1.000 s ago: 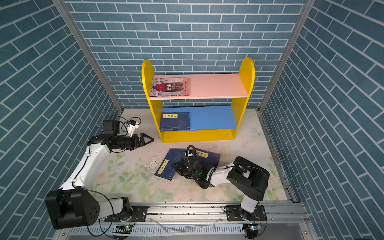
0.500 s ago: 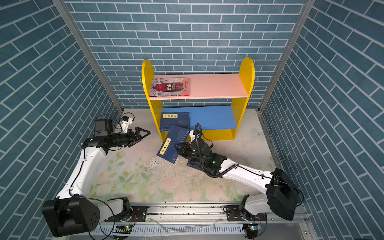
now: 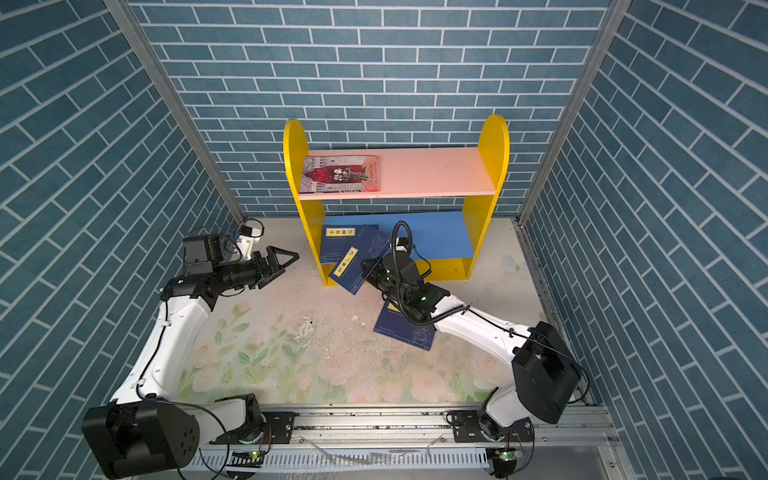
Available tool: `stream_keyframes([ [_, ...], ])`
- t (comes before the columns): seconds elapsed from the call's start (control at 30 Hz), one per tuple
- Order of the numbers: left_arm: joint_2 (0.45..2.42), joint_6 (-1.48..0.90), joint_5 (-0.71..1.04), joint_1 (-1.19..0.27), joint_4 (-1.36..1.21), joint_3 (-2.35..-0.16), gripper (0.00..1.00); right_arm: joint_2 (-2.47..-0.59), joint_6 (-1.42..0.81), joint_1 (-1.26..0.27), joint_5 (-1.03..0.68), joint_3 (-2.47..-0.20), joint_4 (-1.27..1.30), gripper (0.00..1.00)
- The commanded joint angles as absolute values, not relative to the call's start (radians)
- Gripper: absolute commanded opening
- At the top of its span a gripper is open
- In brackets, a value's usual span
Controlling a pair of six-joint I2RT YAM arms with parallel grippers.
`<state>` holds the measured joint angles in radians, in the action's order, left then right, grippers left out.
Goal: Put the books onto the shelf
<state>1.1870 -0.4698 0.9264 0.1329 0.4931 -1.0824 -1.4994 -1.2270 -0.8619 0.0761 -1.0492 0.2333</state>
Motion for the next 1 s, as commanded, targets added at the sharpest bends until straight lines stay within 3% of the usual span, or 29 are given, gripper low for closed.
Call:
stream_keyframes([
  [0.0,1.163,-0.490,0.949,0.139,0.460,-1.084,0.99,-1.524,-1.257,-0.851,0.155,-1.049,0.401,0.07],
  [0.47,1.135,-0.527,0.986,0.139,0.444,-1.098,1.00,-1.581,-1.270,-0.848,0.199,-1.155,0.459,0.08],
  [0.97,1.132,-0.557,1.014,0.140,0.423,-1.068,1.00,-1.757,-1.378,-0.871,0.481,-1.268,0.556,0.09],
])
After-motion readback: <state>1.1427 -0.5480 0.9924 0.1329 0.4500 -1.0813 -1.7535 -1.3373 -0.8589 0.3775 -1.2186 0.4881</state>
